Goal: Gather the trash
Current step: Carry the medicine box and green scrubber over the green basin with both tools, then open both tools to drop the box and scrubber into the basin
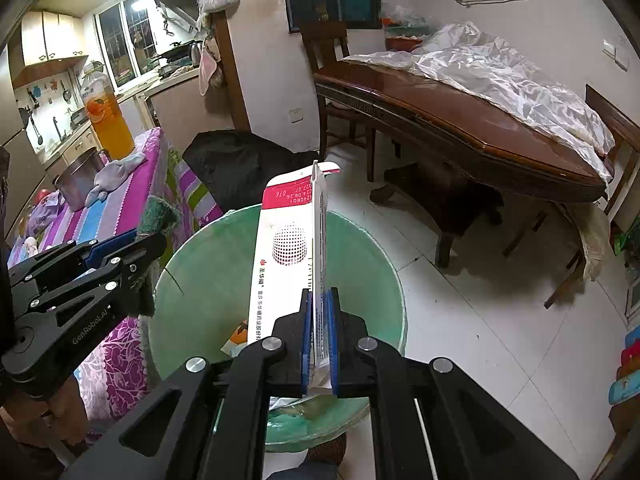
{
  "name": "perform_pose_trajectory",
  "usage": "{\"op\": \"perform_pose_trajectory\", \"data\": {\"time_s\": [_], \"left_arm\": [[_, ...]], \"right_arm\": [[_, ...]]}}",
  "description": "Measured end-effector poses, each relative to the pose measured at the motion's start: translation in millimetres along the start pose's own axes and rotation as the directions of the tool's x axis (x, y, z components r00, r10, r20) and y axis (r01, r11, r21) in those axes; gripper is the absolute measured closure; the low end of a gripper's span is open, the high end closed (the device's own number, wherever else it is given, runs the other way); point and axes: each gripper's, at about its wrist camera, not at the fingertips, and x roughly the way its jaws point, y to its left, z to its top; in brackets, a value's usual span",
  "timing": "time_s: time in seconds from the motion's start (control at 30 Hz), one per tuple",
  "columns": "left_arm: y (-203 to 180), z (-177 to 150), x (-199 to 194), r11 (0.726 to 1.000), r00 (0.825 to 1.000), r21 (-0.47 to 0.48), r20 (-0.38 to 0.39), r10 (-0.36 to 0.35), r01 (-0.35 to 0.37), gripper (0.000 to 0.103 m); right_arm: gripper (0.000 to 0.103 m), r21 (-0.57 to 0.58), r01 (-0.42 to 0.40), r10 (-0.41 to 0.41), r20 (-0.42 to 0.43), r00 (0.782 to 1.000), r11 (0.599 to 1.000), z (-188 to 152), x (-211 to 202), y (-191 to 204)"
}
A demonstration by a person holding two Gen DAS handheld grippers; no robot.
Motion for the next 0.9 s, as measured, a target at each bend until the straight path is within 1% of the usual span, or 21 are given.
{"op": "perform_pose_trajectory", "data": {"time_s": [0.33,0.4,0.43,0.47,0.5,0.53,0.67,0.73,0.83,0.87,0.9], "left_arm": [[2.4,0.2,6.2,1.000,1.000,-0.005,-0.008,0.006,-0.006,0.082],[2.5,0.7,7.9,1.000,1.000,-0.007,-0.009,0.003,-0.003,0.079],[2.5,0.7,8.8,1.000,1.000,-0.007,-0.011,0.000,0.000,0.071],[2.2,0.4,9.2,1.000,1.000,-0.008,-0.012,-0.001,0.001,0.059],[2.9,0.4,10.0,1.000,1.000,-0.010,-0.009,0.006,-0.006,0.053],[3.6,0.0,10.6,1.000,1.000,-0.012,-0.006,0.012,-0.012,0.045],[7.3,-1.6,14.8,1.000,1.000,-0.029,-0.018,0.013,-0.013,0.039],[8.5,-2.4,16.1,0.999,1.000,-0.031,-0.021,0.016,-0.016,0.038],[7.5,-3.2,14.5,1.000,1.000,-0.024,-0.020,0.020,-0.020,0.033],[7.2,-3.4,12.9,1.000,1.000,-0.022,-0.017,0.021,-0.021,0.030],[7.8,-3.6,10.8,1.000,1.000,-0.021,-0.012,0.023,-0.023,0.029]], "right_arm": [[0.095,0.002,-0.002,0.002,0.000,1.000,1.000,0.9,3.7,-1.4],[0.095,0.010,-0.001,0.001,0.004,1.000,1.000,0.7,4.7,-2.9],[0.094,0.014,-0.004,0.004,0.005,1.000,1.000,0.8,4.7,-5.2],[0.089,0.019,-0.006,0.005,0.007,1.000,1.000,0.6,4.8,-6.6],[0.080,0.023,-0.008,0.008,0.009,1.000,1.000,0.5,4.8,-7.9],[0.077,0.028,-0.010,0.009,0.014,1.000,1.000,-0.4,4.5,-9.2],[0.074,0.040,-0.014,0.014,0.020,1.000,0.999,-3.3,4.2,-12.5],[0.072,0.044,-0.014,0.013,0.023,1.000,0.999,-5.2,3.4,-12.9],[0.064,0.052,-0.021,0.020,0.033,0.999,0.998,-6.9,0.3,-13.4],[0.059,0.055,-0.026,0.024,0.039,0.999,0.998,-7.4,-1.9,-13.2],[0.050,0.059,-0.031,0.028,0.046,0.999,0.998,-7.8,-3.8,-13.4]]}}
